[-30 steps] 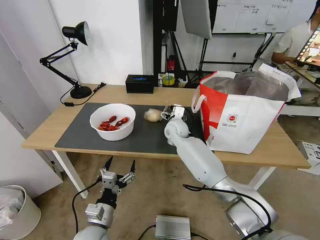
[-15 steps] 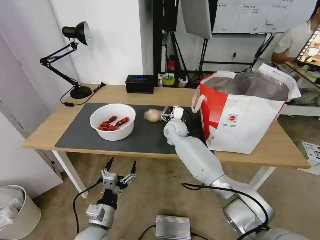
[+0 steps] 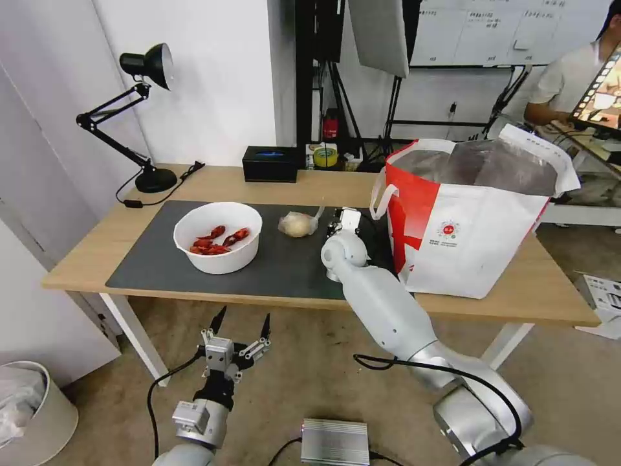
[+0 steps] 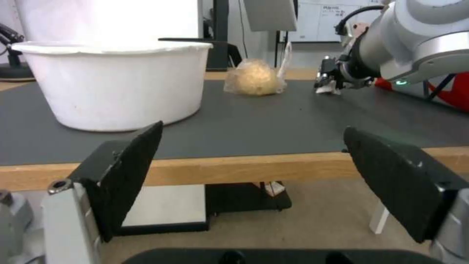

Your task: Pick up the trash from the table and place it into the takeout bag.

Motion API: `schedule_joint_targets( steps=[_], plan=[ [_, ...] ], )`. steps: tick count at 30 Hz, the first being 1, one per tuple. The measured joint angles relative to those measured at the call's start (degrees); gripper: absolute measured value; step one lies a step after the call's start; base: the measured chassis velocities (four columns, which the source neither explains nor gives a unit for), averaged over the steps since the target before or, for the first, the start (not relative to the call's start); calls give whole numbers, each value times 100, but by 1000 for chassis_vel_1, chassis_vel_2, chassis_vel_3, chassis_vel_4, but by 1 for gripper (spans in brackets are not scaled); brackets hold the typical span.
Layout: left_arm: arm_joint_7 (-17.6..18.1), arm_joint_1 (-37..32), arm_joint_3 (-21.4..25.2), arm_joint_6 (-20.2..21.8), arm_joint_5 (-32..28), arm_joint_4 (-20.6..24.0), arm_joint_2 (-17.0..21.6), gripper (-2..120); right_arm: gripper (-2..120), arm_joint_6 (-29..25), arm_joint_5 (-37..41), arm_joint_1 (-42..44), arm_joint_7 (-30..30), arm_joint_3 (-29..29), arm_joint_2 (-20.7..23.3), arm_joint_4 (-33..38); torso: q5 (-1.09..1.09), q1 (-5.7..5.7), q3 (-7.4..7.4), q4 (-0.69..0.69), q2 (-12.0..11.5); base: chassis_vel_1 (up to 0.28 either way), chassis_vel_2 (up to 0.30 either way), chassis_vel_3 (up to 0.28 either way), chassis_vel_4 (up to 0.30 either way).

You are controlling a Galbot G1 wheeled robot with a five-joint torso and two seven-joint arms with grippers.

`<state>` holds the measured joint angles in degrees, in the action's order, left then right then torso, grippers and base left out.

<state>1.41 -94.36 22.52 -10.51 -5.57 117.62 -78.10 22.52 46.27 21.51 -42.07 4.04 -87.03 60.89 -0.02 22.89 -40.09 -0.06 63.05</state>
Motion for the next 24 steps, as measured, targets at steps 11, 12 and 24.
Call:
schedule_joint_targets(
  steps=[11, 12, 24],
  plan=[
    [-3, -10, 0, -36, 18, -31, -50, 100, 0, -130, 8, 98, 68, 57, 44, 133, 3, 2, -3, 9, -3, 0, 0, 0, 0],
    [-3, -12, 0, -36, 18, -30, -50, 100, 0, -158, 6, 110, 79, 74, 60, 167, 3, 3, -3, 10, -3, 0, 0, 0, 0],
    [-7, 5, -22, -42, 32, -40, -60, 100, 0, -462, -320, 276, 300, 320, 360, 689, 3, 4, -4, 8, -4, 0, 0, 0, 0]
  ],
)
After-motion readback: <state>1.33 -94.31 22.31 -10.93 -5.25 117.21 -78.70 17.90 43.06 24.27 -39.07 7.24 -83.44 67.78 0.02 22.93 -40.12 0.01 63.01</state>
